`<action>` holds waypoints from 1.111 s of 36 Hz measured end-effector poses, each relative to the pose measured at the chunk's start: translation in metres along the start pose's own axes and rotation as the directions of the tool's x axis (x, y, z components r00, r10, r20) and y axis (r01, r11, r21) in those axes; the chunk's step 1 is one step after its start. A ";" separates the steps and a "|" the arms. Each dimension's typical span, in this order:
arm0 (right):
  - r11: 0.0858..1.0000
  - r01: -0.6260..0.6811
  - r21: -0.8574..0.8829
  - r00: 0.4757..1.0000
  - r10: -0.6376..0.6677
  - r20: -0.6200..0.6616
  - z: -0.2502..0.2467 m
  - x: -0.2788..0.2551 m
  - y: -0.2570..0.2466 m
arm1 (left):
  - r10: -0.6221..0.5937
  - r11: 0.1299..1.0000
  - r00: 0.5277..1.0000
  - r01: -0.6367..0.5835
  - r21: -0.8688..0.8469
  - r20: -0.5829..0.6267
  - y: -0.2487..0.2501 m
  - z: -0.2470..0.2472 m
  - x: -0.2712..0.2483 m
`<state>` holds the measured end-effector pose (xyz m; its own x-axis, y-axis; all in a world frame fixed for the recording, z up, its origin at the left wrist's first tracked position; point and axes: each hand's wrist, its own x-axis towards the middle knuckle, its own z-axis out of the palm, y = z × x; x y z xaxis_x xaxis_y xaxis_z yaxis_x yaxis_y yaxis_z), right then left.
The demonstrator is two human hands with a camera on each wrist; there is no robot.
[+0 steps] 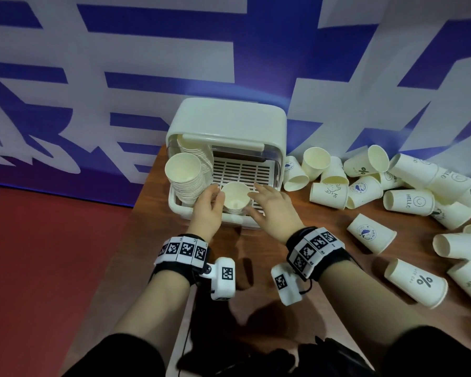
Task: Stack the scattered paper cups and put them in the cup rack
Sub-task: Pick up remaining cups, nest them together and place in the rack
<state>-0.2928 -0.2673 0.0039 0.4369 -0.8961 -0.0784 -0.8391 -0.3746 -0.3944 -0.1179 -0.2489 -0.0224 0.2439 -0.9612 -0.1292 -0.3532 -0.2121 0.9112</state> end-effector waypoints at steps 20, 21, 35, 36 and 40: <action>0.928 -0.215 0.304 0.927 0.292 -0.236 -0.030 -0.129 0.079 | 0.245 0.932 0.959 -0.273 0.240 0.141 0.075 0.053 -0.054; 0.922 -0.229 0.313 0.919 0.311 -0.244 -0.031 -0.136 0.085 | 0.238 0.932 0.958 -0.271 0.242 0.157 0.077 0.060 -0.058; 0.788 -0.472 0.396 0.691 0.609 -0.390 -0.047 -0.217 0.155 | 0.176 0.871 0.862 -0.361 0.333 0.475 0.085 0.157 -0.095; 0.784 -0.492 0.379 0.673 0.618 -0.407 -0.047 -0.223 0.160 | 0.174 0.866 0.857 -0.368 0.338 0.486 0.087 0.164 -0.096; 0.729 -0.607 0.315 0.590 0.679 -0.437 -0.047 -0.241 0.180 | 0.166 0.843 0.834 -0.397 0.363 0.526 0.095 0.189 -0.098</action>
<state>-0.5645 -0.1305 -0.0051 -0.4540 -0.8869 0.0855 -0.7754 0.3460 -0.5282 -0.3456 -0.2086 0.0032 -0.3302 -0.9299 -0.1619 -0.7222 0.1384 0.6777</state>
